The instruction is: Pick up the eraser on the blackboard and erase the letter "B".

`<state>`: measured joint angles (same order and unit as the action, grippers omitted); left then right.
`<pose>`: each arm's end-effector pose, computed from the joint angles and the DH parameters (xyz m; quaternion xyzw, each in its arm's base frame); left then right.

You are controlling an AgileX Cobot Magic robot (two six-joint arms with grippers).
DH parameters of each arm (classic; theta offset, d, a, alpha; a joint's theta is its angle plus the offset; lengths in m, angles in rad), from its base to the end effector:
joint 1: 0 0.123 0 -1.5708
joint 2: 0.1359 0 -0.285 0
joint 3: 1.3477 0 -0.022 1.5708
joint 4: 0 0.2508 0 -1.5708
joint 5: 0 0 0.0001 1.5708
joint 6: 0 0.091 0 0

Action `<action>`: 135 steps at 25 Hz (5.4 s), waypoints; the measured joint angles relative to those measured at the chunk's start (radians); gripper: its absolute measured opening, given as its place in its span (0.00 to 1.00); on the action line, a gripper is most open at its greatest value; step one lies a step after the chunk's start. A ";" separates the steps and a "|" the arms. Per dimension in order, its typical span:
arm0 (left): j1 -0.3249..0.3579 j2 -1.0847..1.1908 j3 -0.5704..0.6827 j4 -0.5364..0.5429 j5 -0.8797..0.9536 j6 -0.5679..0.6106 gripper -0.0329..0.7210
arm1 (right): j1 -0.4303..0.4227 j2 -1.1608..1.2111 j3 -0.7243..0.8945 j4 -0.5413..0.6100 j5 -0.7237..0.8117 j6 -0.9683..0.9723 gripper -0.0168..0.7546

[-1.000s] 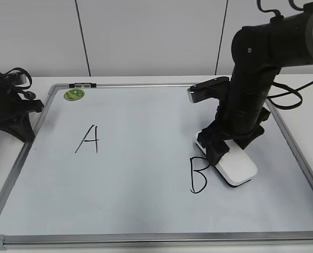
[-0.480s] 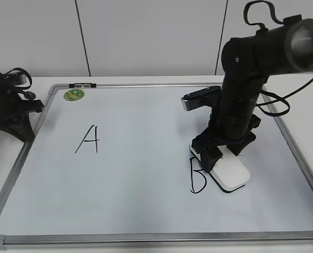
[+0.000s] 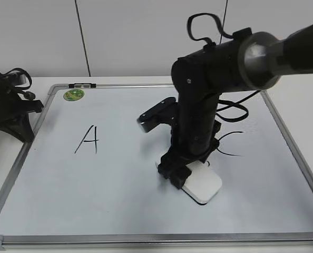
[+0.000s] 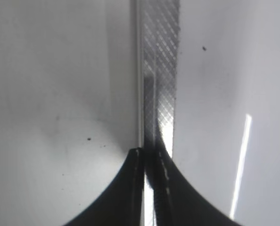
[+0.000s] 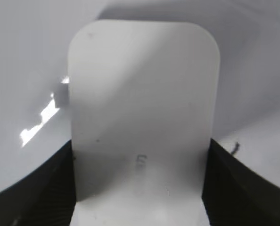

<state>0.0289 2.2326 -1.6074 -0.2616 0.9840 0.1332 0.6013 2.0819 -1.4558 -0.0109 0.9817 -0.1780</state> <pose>0.4367 -0.0070 0.1237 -0.0178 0.9934 -0.1080 0.0330 0.3326 0.2272 0.1497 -0.3824 0.9236 0.0008 0.0255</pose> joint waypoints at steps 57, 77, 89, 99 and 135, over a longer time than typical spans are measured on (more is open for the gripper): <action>0.000 0.000 0.000 0.004 -0.006 0.000 0.07 | -0.071 0.026 -0.009 0.158 -0.305 -0.254 0.70; 0.000 0.000 0.000 0.004 -0.007 0.000 0.07 | -0.143 0.027 -0.019 0.131 -0.207 -0.242 0.70; 0.000 0.000 0.000 0.004 -0.007 0.000 0.07 | -0.188 0.026 -0.021 0.114 -0.189 -0.220 0.70; 0.000 0.000 0.000 0.004 -0.007 0.000 0.07 | -0.067 0.024 -0.021 0.075 -0.195 -0.215 0.70; 0.000 0.000 0.000 0.001 -0.008 0.000 0.07 | -0.494 -0.194 -0.077 -0.017 0.056 0.106 0.70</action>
<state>0.0289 2.2326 -1.6074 -0.2610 0.9763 0.1332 0.1072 1.8876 -1.5330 -0.0275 1.0376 -0.0722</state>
